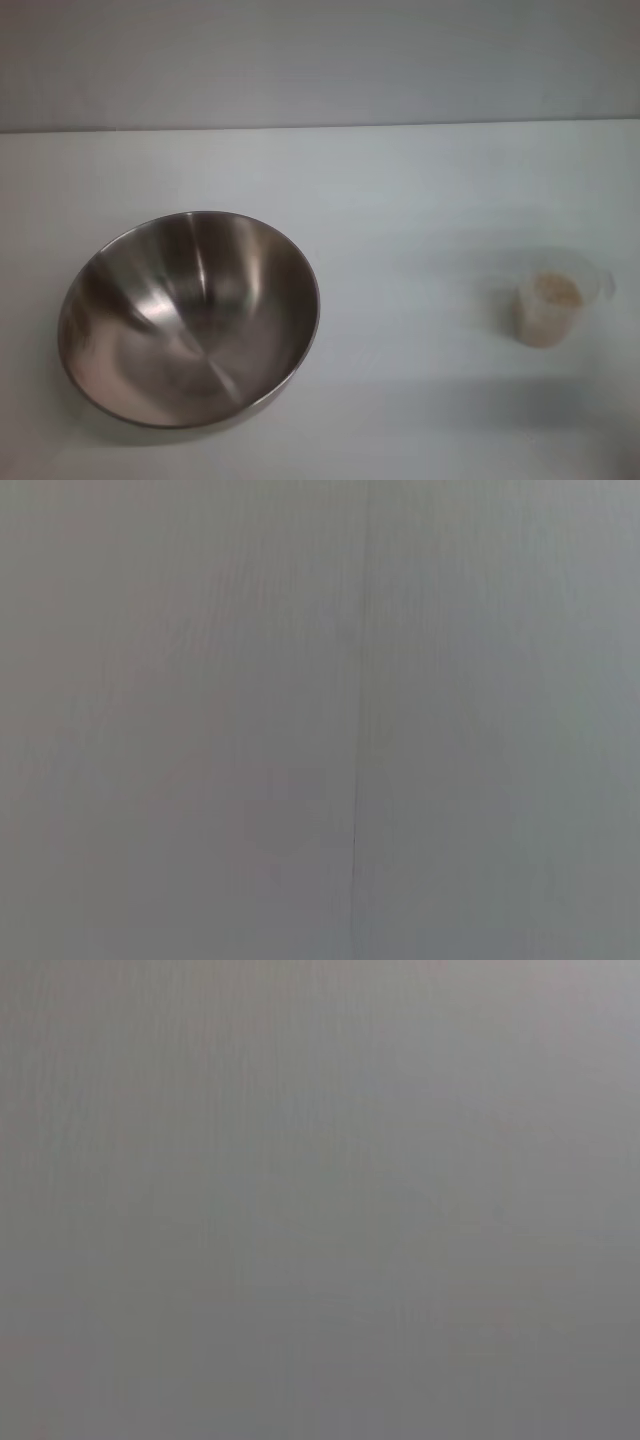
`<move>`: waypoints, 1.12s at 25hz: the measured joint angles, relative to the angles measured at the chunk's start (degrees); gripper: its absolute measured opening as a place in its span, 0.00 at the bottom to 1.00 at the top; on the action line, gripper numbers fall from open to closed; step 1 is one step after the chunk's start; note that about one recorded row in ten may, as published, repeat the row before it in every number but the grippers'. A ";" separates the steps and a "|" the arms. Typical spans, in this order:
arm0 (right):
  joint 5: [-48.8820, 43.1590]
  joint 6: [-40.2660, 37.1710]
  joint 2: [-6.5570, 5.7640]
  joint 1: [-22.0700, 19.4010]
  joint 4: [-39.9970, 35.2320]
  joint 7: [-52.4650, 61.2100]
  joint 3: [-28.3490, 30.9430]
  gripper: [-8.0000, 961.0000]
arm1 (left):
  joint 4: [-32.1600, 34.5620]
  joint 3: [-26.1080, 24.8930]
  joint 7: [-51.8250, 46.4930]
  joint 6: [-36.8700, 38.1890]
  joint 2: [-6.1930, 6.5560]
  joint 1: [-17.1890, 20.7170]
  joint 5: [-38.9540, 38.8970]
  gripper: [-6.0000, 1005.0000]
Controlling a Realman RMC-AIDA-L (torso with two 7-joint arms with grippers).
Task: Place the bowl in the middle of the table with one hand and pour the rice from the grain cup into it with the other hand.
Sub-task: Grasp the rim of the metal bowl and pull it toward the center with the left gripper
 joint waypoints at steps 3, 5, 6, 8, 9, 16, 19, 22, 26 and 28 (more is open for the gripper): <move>0.00 0.00 0.00 0.00 0.00 0.00 0.00 0.66 | 0.00 0.00 -0.02 0.01 0.00 0.02 -0.05 0.86; 0.00 0.00 0.00 0.00 0.00 0.00 0.00 0.66 | 0.00 0.00 -0.02 0.01 0.00 0.02 -0.06 0.86; 0.00 0.00 0.00 0.00 0.00 0.00 0.00 0.66 | 0.00 0.00 -0.03 0.02 0.00 0.01 -0.06 0.86; 0.00 0.00 0.00 0.00 0.00 0.00 0.00 0.66 | 0.00 0.00 -0.03 0.03 0.00 0.01 -0.05 0.86; 0.00 0.00 0.00 0.00 -0.01 0.00 0.00 0.66 | 0.00 0.00 -0.04 0.04 0.00 0.01 -0.04 0.86; 0.00 0.19 0.00 0.00 -0.08 0.00 0.00 0.66 | -1.98 0.03 0.03 -1.67 0.02 0.30 0.02 0.86; 0.00 0.05 0.00 0.01 -0.10 0.00 0.00 0.66 | -8.17 -0.50 0.51 -9.87 0.30 1.61 0.05 0.86; 0.00 -0.01 0.00 0.01 -0.14 0.00 0.15 0.66 | -17.75 -2.92 1.86 -23.28 0.58 3.37 0.20 0.86; 0.00 0.00 0.00 0.01 -0.17 0.00 0.54 0.66 | -31.49 -6.08 6.50 -39.43 0.62 6.06 0.37 0.86; 0.00 0.09 0.00 0.01 -0.17 0.00 0.54 0.66 | -37.84 -6.79 7.21 -46.70 0.62 7.40 0.39 0.86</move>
